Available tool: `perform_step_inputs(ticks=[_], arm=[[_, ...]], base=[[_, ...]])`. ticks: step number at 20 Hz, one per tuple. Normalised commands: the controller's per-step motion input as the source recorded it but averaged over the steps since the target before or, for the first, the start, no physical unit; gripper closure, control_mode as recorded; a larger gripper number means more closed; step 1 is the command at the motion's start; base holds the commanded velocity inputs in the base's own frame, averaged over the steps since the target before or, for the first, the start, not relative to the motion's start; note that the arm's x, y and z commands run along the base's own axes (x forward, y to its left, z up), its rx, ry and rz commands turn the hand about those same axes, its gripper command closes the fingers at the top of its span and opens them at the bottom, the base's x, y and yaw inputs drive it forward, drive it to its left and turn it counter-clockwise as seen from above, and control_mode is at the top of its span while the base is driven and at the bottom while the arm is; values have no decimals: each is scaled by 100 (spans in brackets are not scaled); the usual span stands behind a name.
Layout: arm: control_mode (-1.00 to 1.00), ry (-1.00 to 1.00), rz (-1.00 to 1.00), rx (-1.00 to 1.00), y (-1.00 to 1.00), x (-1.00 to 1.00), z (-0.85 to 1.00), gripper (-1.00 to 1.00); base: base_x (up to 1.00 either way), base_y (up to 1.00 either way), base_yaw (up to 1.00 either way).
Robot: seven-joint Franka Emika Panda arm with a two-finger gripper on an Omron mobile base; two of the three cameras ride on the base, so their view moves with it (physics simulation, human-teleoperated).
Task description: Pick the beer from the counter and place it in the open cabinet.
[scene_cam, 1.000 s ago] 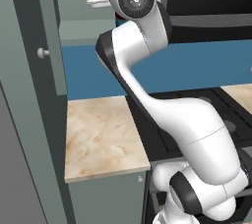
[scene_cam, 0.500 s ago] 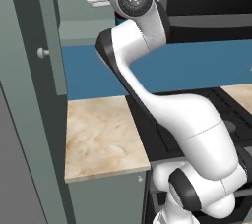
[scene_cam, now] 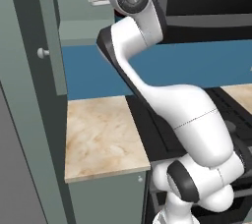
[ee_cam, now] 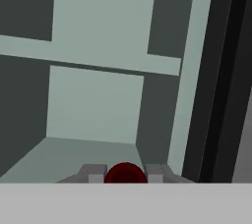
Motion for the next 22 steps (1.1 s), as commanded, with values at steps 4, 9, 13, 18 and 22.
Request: perform_step_inputs(ticks=[4, 9, 13, 18, 22], arm=[[-100, 0, 0, 0, 0, 40, -14, 100], [-100, 0, 0, 0, 0, 46, -15, 100], [-100, -1, 0, 0, 0, 54, -12, 100], [-100, -2, -3, -1, 0, 59, -17, 100], [-100, -4, -1, -1, 0, 24, -9, 100]], base=[[0, 0, 0], [0, 0, 0], [0, 0, 0], [0, 0, 0], [0, 0, 0]])
